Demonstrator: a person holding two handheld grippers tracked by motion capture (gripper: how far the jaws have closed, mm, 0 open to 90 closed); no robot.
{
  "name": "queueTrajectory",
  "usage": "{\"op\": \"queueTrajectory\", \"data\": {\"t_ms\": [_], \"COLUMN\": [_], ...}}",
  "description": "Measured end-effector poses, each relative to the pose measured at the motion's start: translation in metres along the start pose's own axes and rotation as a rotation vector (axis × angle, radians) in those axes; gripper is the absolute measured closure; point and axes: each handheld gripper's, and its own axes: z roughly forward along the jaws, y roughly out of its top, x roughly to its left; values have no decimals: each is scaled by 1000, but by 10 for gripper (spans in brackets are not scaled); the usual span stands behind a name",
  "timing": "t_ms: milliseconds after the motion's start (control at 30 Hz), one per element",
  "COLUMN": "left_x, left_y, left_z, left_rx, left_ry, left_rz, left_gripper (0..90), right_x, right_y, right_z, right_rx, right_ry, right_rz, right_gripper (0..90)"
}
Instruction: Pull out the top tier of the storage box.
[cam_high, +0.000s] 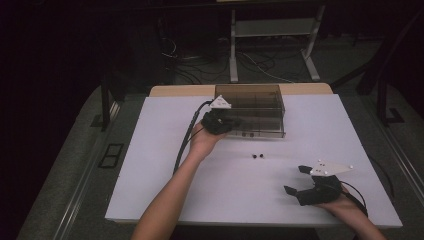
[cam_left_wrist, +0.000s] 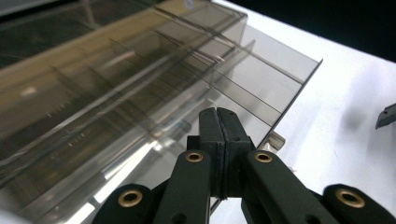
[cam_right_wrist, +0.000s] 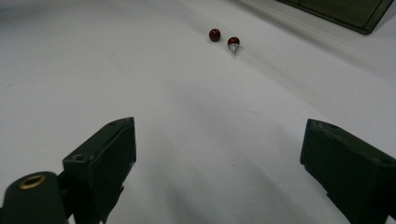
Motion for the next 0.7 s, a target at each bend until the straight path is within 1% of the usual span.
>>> {"op": "queueTrajectory", "data": {"t_ms": [100, 233, 467, 500, 633, 700], "left_x": [4, 8, 10, 10, 9, 7], "left_y": [-4, -9, -14, -14, -15, -15], "left_z": [-9, -11, -8, -7, -1, 0], "left_rx": [-27, -20, -2, -6, 10, 2], "left_ry": [21, 35, 34, 31, 14, 10], "left_rz": [-24, -28, -36, -38, -29, -38], "left_gripper": [891, 891, 892, 892, 891, 892], "right_x": [0, 1, 1, 1, 0, 0], "right_y": [0, 0, 0, 0, 0, 0], "right_z": [0, 1, 2, 2, 2, 2], "right_rx": [0, 4, 5, 5, 6, 5], "right_ry": [0, 2, 1, 1, 0, 0], "right_rz": [0, -2, -3, -2, 0, -3], "right_gripper": [100, 100, 100, 100, 100, 100]}}
